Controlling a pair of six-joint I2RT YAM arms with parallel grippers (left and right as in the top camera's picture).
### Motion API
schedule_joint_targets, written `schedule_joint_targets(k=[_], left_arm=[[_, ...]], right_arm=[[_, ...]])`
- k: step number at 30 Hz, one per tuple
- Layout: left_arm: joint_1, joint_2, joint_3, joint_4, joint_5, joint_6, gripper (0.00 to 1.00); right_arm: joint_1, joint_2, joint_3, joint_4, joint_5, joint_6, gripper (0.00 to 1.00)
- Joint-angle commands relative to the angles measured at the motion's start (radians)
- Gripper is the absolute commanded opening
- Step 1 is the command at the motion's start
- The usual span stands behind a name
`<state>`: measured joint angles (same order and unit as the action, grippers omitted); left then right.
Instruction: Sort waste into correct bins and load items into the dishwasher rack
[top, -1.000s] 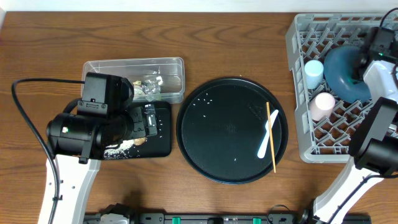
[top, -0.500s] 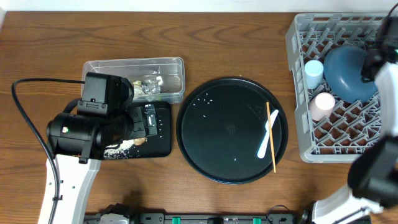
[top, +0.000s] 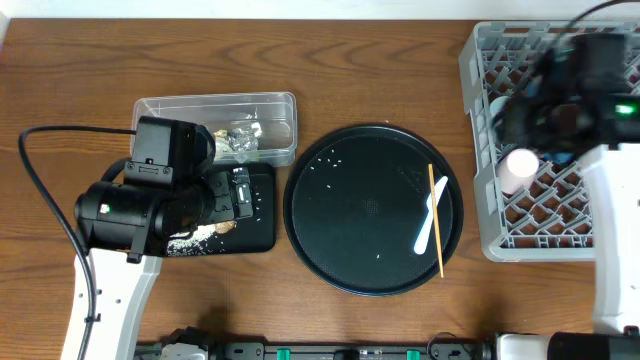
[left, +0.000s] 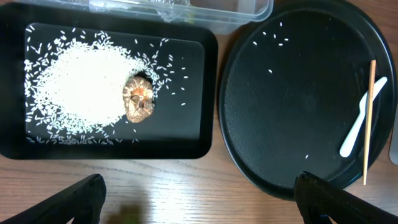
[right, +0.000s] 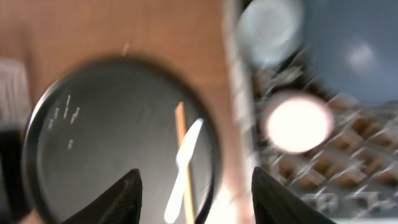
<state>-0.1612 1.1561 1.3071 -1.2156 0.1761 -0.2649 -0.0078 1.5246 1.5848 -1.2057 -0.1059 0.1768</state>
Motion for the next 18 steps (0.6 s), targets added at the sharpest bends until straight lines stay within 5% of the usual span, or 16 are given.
schedule_joint_targets(k=[1,18], left_arm=[[-0.002,0.000,0.005,-0.003,-0.013,0.002,0.98],[-0.002,0.000,0.005,-0.003,-0.013,0.002,0.98]], right_arm=[[0.087,0.008,-0.054,-0.019,0.025,0.126,0.50],[0.418,0.009,-0.571,0.248,0.248,0.476,0.41]])
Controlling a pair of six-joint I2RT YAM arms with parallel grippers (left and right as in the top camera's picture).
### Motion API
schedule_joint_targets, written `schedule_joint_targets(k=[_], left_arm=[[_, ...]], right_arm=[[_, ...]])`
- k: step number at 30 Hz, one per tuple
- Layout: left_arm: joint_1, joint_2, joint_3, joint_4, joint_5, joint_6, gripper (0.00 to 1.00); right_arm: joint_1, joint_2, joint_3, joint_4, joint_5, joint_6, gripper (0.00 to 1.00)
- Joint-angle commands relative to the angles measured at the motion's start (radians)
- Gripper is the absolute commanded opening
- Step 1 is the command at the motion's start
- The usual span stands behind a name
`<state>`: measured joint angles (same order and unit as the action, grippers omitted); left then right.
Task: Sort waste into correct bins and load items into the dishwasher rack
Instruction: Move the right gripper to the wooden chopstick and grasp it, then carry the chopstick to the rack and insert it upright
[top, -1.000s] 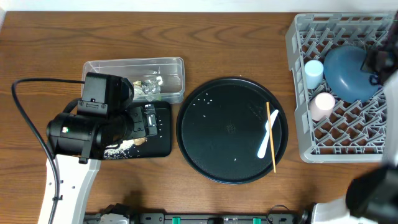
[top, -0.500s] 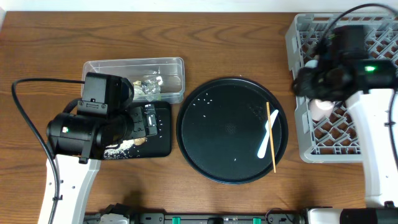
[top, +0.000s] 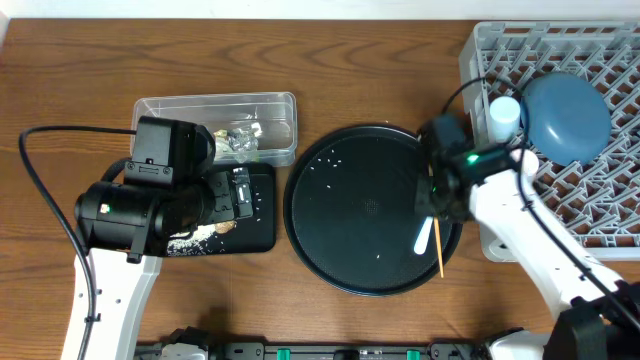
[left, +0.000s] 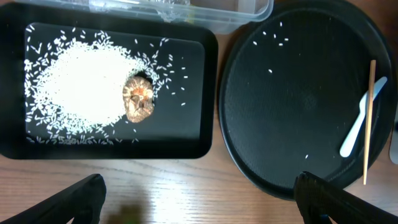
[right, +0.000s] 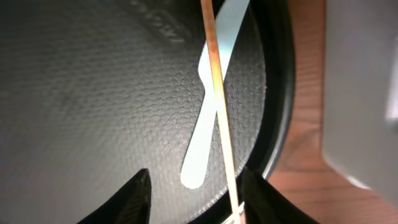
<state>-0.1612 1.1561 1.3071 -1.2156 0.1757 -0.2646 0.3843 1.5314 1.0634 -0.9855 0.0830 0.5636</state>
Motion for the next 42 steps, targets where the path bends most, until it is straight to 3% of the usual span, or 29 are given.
schedule_joint_targets(k=[1,10,14,19,22,27,35,42], left_arm=[[-0.002,0.000,0.005,-0.003,-0.012,0.002,0.98],[-0.002,0.000,0.005,-0.003,-0.012,0.002,0.98],[-0.002,0.000,0.005,-0.003,-0.012,0.002,0.98],[-0.002,0.000,0.005,-0.003,-0.012,0.002,0.98],[-0.002,0.000,0.005,-0.003,-0.012,0.002,0.98],[-0.002,0.000,0.005,-0.003,-0.012,0.002,0.98],[-0.002,0.000,0.005,-0.003,-0.012,0.002,0.98],[-0.002,0.000,0.005,-0.003,-0.012,0.002,0.98]], right_arm=[[0.030,0.002,-0.074,0.044,0.069,0.103,0.41],[0.033,0.002,-0.243,0.154,0.097,0.120,0.35],[0.033,0.002,-0.277,0.167,0.097,0.119,0.22],[0.033,0.002,-0.296,0.175,0.097,0.108,0.15],[0.033,0.002,-0.299,0.189,0.097,0.108,0.01],[0.033,0.002,-0.295,0.213,0.089,0.066,0.01],[0.028,-0.029,-0.114,0.148,0.084,-0.078,0.01],[-0.048,-0.116,0.175,-0.059,0.104,-0.261,0.01]])
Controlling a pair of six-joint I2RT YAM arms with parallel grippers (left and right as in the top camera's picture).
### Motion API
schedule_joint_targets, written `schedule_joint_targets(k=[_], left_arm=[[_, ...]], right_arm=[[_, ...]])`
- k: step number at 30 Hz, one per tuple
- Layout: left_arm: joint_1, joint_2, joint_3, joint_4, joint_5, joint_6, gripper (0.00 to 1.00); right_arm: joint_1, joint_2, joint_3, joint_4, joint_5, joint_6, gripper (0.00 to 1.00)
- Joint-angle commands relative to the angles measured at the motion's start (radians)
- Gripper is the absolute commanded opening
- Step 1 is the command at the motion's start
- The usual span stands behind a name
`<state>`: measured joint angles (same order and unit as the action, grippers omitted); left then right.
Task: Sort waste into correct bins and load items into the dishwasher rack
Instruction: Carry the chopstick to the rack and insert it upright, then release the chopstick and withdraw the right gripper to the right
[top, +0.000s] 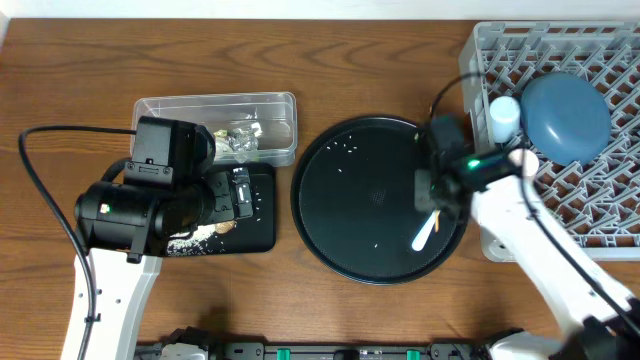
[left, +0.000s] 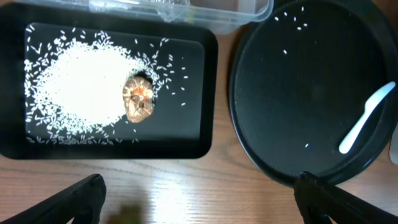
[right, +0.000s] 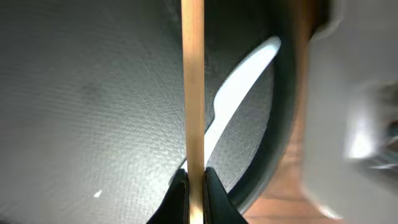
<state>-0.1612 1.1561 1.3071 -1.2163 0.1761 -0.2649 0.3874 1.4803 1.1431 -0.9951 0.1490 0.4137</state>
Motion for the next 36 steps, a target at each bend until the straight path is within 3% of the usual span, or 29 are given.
schedule_joint_targets(k=[1,6,12,20,36], left_arm=[[-0.002,0.000,0.005,-0.003,-0.013,0.002,0.98],[-0.002,0.000,0.005,-0.003,-0.013,0.002,0.98],[-0.002,0.000,0.005,-0.003,-0.013,0.002,0.98],[-0.002,0.000,0.005,-0.003,-0.013,0.002,0.98],[-0.002,0.000,0.005,-0.003,-0.013,0.002,0.98]], right_arm=[[-0.077,-0.080,0.124,-0.073,0.055,-0.132,0.01],[-0.262,-0.145,0.179,-0.085,0.088,-0.445,0.01],[-0.514,-0.123,0.179,-0.037,0.088,-0.673,0.01],[-0.773,0.014,0.179,0.133,0.082,-0.796,0.01],[-0.910,0.265,0.179,0.475,0.069,-0.940,0.01]])
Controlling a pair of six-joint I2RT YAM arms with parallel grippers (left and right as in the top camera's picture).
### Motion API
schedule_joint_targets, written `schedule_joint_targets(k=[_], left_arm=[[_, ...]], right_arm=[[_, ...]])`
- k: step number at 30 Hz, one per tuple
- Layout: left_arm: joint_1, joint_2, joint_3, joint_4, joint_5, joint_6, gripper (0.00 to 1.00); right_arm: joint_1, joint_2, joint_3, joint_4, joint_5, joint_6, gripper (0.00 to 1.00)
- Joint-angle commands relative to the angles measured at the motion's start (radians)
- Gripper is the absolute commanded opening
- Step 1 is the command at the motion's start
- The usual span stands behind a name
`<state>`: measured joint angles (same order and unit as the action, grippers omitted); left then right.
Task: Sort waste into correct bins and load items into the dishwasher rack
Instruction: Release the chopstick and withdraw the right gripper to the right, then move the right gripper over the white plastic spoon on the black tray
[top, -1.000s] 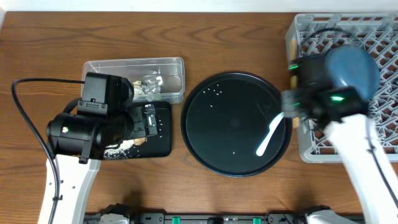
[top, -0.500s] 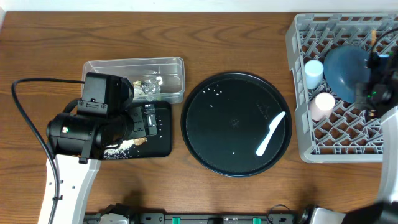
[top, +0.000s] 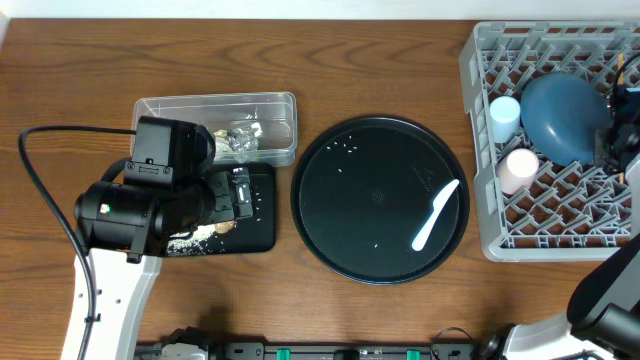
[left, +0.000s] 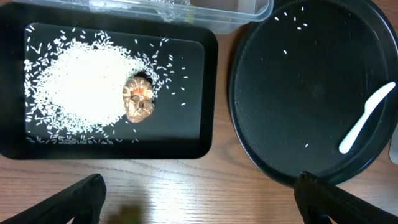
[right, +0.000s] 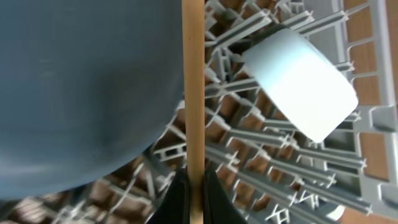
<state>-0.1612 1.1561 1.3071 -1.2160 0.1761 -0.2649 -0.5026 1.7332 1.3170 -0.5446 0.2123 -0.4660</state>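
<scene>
My right gripper (right: 193, 186) is shut on a wooden chopstick (right: 193, 87) and holds it over the grey dishwasher rack (top: 540, 215), between the blue bowl (right: 81, 87) and a pale cup (right: 298, 84). In the overhead view this gripper shows only at the far right edge. A pink cup (top: 518, 168) also stands in the rack. A white plastic utensil (top: 435, 215) lies on the round black tray (top: 350, 210). My left gripper (left: 199, 205) stands open above the table, in front of the black rectangular tray (left: 186, 124) of rice and a brown scrap (left: 139, 102).
A clear plastic bin (top: 180, 108) with crumpled foil waste sits behind the rectangular tray. A few rice grains are scattered on the round tray. The rack fills the table's right side, next to the round tray.
My right gripper, still shut on the chopstick, was over the round tray's right side and is now over the rack by the blue bowl. The left arm has not moved.
My right gripper was first open and blurred near the rack, with chopstick and white utensil on the round tray. Then it stood open around the chopstick. Then it was shut on it and the tray sat slightly further right. Now the chopstick is over the rack.
</scene>
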Motion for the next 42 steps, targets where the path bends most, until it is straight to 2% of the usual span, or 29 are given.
schedule_joint_targets(k=[1,17,23,40,41,42], left_arm=[[-0.002,0.000,0.005,-0.003,-0.013,0.002,0.98],[-0.002,0.000,0.005,-0.003,-0.013,0.002,0.98],[-0.002,0.000,0.005,-0.003,-0.013,0.002,0.98],[-0.002,0.000,0.005,-0.003,-0.013,0.002,0.98],[-0.002,0.000,0.005,-0.003,-0.013,0.002,0.98],[-0.002,0.000,0.005,-0.003,-0.013,0.002,0.98]], right_arm=[[-0.025,0.012,0.005,0.038,0.011,-0.071,0.01],[-0.122,0.020,0.013,0.130,0.016,-0.177,0.01],[-0.136,0.024,0.013,0.154,-0.060,-0.179,0.01],[-0.140,0.118,0.013,0.196,-0.037,-0.193,0.01],[-0.140,0.118,0.013,0.197,-0.037,-0.184,0.08],[-0.140,0.118,0.013,0.198,-0.037,-0.171,0.19]])
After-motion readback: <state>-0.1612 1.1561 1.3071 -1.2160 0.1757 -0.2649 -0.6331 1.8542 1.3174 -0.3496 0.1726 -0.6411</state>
